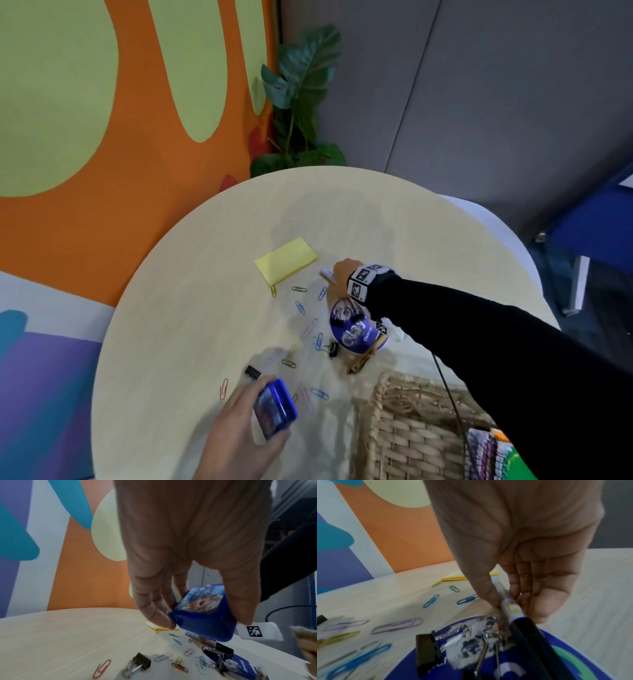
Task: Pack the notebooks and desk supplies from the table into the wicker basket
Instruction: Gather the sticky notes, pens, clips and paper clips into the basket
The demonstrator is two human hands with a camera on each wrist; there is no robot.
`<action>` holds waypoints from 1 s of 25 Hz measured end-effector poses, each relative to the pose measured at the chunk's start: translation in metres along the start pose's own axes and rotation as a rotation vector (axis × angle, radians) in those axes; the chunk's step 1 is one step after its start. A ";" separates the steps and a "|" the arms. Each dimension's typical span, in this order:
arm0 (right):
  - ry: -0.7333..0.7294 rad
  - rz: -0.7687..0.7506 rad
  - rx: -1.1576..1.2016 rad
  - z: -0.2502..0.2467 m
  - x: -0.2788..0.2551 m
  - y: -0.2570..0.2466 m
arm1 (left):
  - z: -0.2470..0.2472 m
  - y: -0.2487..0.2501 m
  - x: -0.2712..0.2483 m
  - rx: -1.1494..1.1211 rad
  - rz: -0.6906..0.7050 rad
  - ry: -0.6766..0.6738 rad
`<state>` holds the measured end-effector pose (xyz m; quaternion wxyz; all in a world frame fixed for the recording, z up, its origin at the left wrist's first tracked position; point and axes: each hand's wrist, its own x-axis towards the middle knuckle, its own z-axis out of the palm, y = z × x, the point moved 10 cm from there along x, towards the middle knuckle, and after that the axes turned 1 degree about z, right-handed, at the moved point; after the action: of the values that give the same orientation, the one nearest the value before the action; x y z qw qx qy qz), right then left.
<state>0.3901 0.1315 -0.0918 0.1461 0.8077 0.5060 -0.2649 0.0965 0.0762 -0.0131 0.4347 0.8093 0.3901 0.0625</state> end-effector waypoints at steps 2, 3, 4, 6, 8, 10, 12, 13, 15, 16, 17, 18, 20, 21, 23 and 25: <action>0.019 -0.018 -0.014 -0.009 -0.005 -0.005 | 0.004 0.003 -0.011 -0.006 0.019 0.023; 0.052 -0.011 -0.010 -0.019 -0.012 -0.006 | 0.008 0.005 -0.015 -0.003 0.022 0.013; 0.097 0.002 0.006 -0.032 -0.025 -0.006 | 0.011 0.011 -0.017 0.003 0.037 -0.001; 0.153 0.011 0.062 -0.066 -0.066 -0.006 | 0.013 0.025 -0.015 0.038 0.087 -0.012; 0.222 0.020 0.115 -0.089 -0.130 0.002 | 0.022 0.044 -0.011 0.073 0.144 -0.042; 0.333 0.051 0.249 -0.093 -0.199 0.019 | 0.031 0.071 -0.006 0.095 0.209 -0.082; 0.353 0.087 0.335 -0.065 -0.255 0.036 | 0.041 0.096 -0.003 0.100 0.288 -0.111; 0.309 0.121 0.360 -0.040 -0.277 0.042 | 0.049 0.108 -0.002 0.109 0.316 -0.134; 0.188 0.179 0.386 0.016 -0.299 0.048 | 0.062 0.128 -0.002 0.134 0.357 -0.175; 0.128 0.209 0.379 0.044 -0.303 0.049 | 0.070 0.137 -0.003 0.158 0.381 -0.200; 0.077 0.244 0.369 0.070 -0.303 0.049 | 0.078 0.144 -0.004 0.197 0.405 -0.229; 0.044 0.286 0.382 0.096 -0.301 0.050 | 0.086 0.153 -0.007 0.248 0.436 -0.264; -0.019 0.386 0.449 0.138 -0.293 0.050 | 0.102 0.166 -0.014 0.349 0.497 -0.320; -0.023 0.430 0.486 0.151 -0.290 0.049 | 0.110 0.174 -0.022 0.406 0.528 -0.350; 0.009 0.469 0.537 0.166 -0.280 0.051 | 0.125 0.183 -0.037 0.544 0.572 -0.403; 0.007 0.443 0.565 0.174 -0.274 0.047 | 0.142 0.185 -0.054 0.698 0.583 -0.470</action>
<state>0.2880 -0.1802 -0.0778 -0.0307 0.9072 0.2261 -0.3535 0.2290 -0.1125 0.0514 0.1790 0.9736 0.0375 -0.1367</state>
